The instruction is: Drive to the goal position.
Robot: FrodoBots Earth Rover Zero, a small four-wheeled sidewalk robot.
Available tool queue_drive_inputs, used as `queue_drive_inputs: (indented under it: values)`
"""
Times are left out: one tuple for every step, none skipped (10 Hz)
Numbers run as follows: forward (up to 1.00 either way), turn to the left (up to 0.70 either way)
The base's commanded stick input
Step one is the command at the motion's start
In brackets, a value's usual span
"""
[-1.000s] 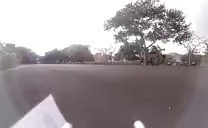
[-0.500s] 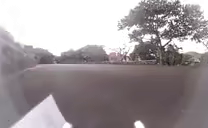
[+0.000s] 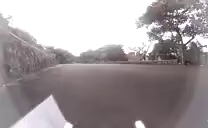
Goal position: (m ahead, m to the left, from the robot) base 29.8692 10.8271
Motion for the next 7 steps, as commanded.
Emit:
queue_drive_inputs:
  values:
    - [1.00,0.00]
    - [1.00,0.00]
    - [1.00,0.00]
    - [1.00,0.00]
    - [1.00,0.00]
    - [1.00,0.00]
    - [1.00,0.00]
